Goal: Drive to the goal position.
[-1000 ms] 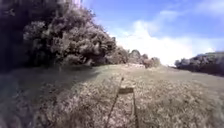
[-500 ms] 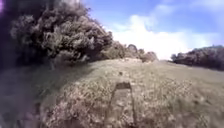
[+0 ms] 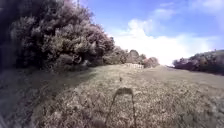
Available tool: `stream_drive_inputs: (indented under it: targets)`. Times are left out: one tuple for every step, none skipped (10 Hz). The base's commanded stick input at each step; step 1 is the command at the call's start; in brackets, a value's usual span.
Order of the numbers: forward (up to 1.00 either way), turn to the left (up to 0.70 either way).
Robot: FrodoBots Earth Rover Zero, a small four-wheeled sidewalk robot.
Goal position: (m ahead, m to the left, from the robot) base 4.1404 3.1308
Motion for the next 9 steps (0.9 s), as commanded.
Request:
stream_drive_inputs:
  targets:
    - [0.0, 0.0]
    - [0.0, -0.2]
    - [0.0, -0.63]
    - [0.0, -0.68]
    - [0.0, -0.7]
    - [0.7, -0.35]
    - [0.7, -0.35]
    - [0.7, -0.35]
    - [0.7, -0.31]
